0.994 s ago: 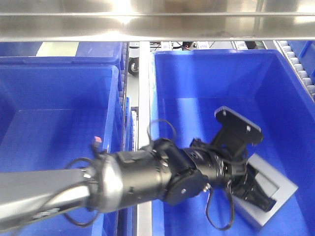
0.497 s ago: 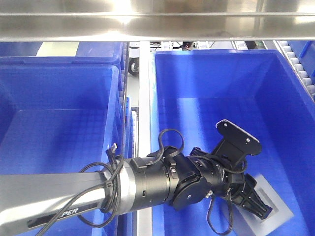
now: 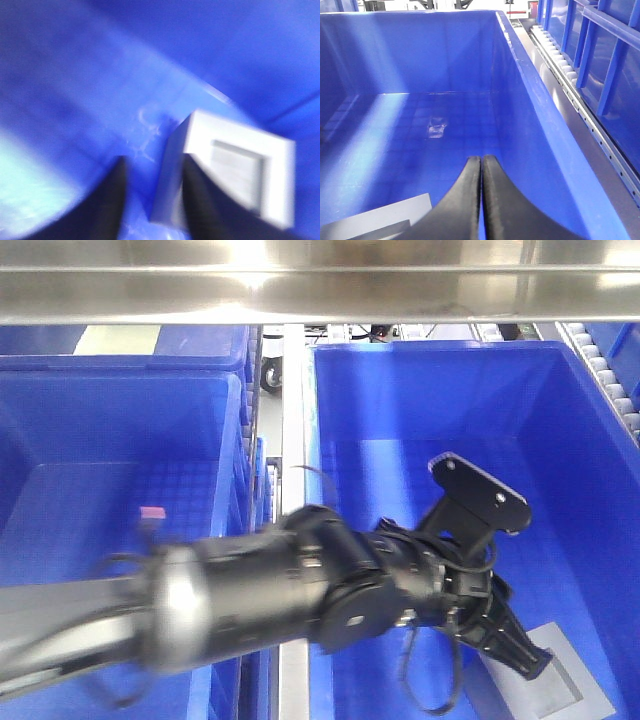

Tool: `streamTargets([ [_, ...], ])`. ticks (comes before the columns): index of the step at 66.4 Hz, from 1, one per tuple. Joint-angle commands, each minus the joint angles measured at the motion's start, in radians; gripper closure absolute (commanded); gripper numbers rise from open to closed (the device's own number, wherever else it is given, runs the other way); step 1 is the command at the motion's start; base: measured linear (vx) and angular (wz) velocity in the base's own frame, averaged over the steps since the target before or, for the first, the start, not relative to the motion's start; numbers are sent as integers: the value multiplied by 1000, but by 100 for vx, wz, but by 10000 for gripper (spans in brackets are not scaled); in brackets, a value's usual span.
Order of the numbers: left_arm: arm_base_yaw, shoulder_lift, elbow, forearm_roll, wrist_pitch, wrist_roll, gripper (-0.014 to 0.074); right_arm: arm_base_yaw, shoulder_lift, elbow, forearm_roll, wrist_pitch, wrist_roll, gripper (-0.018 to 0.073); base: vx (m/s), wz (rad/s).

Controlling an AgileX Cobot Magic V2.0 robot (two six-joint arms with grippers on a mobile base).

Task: Sort gray base to blue bin
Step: 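Open the left gripper to release the gray block into the bin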

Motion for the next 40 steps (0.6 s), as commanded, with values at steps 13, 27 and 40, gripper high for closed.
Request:
streamTargets([
  [13, -9, -320, 197, 31, -95, -6, 604, -3, 18, 6, -5, -42, -12, 564, 0, 0],
  [27, -9, -580, 389, 32, -94, -6, 603, -3, 18, 6, -5, -42, -12, 564, 0, 0],
  [40, -8, -852, 563, 32, -92, -7, 603, -3, 18, 6, -5, -42, -12, 564, 0, 0],
])
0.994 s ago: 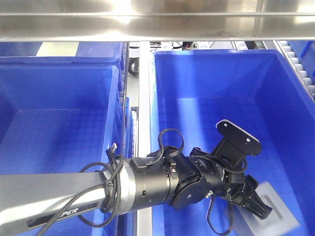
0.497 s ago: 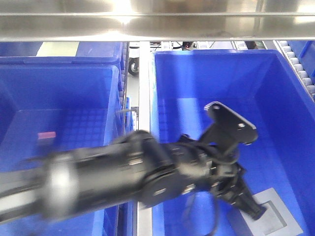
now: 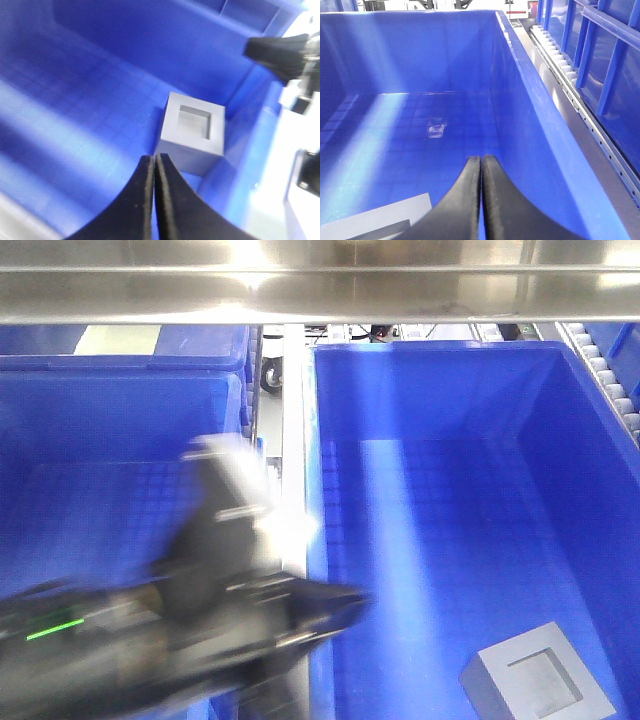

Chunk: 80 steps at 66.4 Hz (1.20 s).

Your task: Sort gray base to blue bin

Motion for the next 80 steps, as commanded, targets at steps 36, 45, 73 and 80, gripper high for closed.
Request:
streamTargets([
  [36, -4, -854, 303, 5, 201, -7, 603, -3, 18, 6, -5, -43, -12, 564, 0, 0],
  [45, -4, -948, 303, 5, 235, -7, 603, -3, 18, 6, -5, -43, -12, 564, 0, 0],
  [73, -4, -975, 303, 4, 224, -7, 603, -3, 18, 6, -5, -43, -12, 564, 0, 0],
  [80, -4, -975, 303, 4, 224, -7, 603, -3, 18, 6, -5, -43, -12, 564, 0, 0],
])
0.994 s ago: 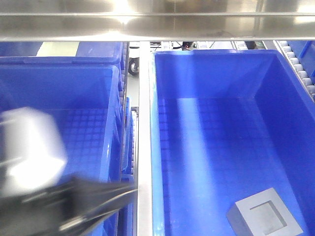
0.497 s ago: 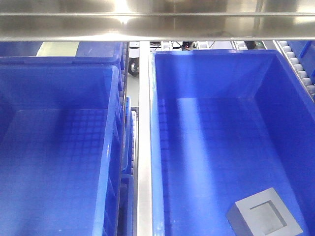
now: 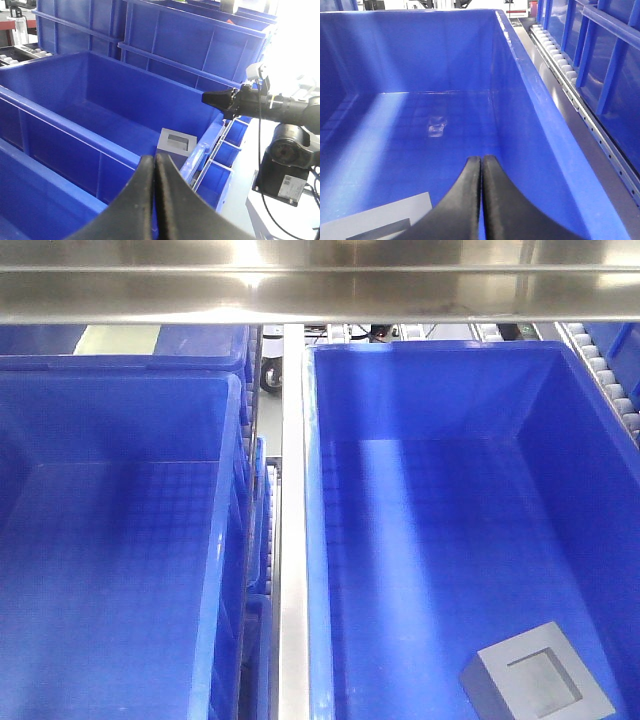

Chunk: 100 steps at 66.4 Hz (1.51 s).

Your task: Sort gray base to blue bin

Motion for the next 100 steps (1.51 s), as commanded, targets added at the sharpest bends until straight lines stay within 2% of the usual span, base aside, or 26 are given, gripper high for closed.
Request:
streamTargets([
  [1, -4, 14, -22, 1, -68, -7, 603, -3, 18, 6, -5, -45, -12, 564, 0, 0],
  [38, -4, 14, -21, -19, -67, -2, 603, -3, 18, 6, -5, -45, -12, 564, 0, 0],
  [41, -4, 14, -21, -45, -66, 32, 603, -3, 18, 6, -5, -45, -12, 564, 0, 0],
  [48, -4, 14, -21, -140, -68, 172, 603, -3, 18, 6, -5, -45, -12, 564, 0, 0],
  [52, -4, 14, -21, -160, -68, 211, 603, -3, 18, 6, -5, -45, -12, 564, 0, 0],
  [69, -4, 14, -21, -157, -68, 211, 603, -3, 18, 6, -5, -45, -12, 564, 0, 0],
  [76, 5, 13, -21, -100, -68, 211, 603, -3, 18, 6, -5, -45, -12, 564, 0, 0],
  [81, 48, 13, -21, -47, -70, 204, 603, -3, 18, 6, -5, -45, -12, 564, 0, 0],
  [89, 173, 12, -21, -19, -71, 199, 603, -3, 18, 6, -5, -45, -12, 564, 0, 0],
  [100, 449, 12, 9, -19, -95, 199, 603, -3, 18, 6, -5, -45, -12, 564, 0, 0],
])
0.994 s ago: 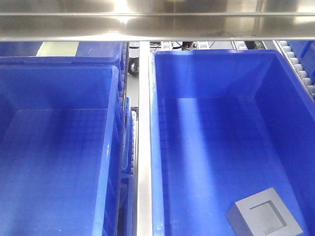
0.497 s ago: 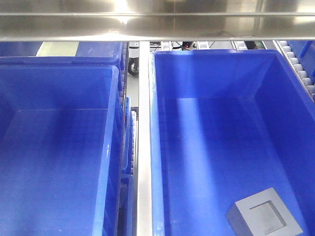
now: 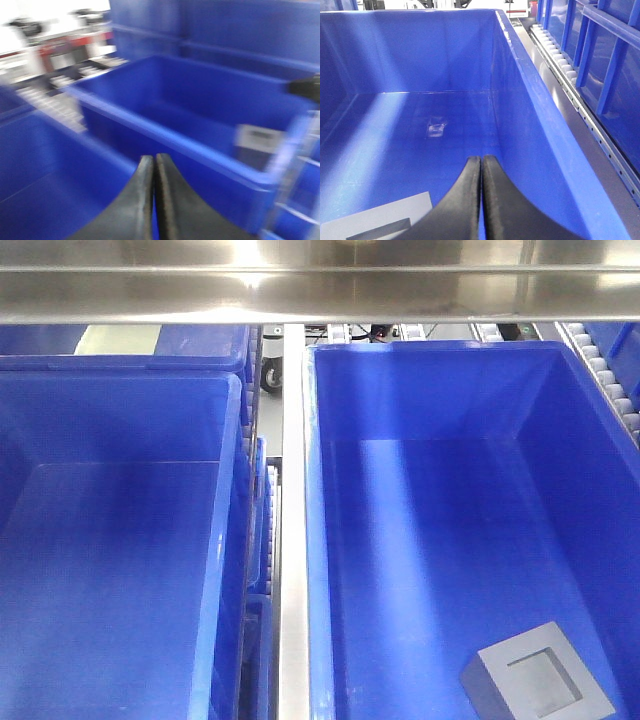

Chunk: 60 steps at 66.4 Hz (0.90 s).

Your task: Sort gray base to blue bin

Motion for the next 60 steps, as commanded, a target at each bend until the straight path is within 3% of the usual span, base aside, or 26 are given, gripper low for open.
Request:
streamTargets([
  [1, 144, 12, 5, 0, -97, -7, 603, -3, 18, 6, -5, -46, -12, 564, 0, 0],
  [12, 471, 12, 94, 0, -188, -7, 603, -3, 18, 6, -5, -46, -12, 564, 0, 0],
  [22, 674, 12, 147, 0, -222, -7, 603, -3, 18, 6, -5, -46, -12, 564, 0, 0],
  [31, 724, -18, 189, 31, -219, -7, 603, -3, 18, 6, -5, -46, -12, 564, 0, 0],
  [43, 724, -152, 266, 43, -222, -7, 603, -3, 18, 6, -5, -46, -12, 564, 0, 0],
  [60, 722, -146, 354, 41, -262, -34, 603, -3, 18, 6, -5, -46, -12, 564, 0, 0],
])
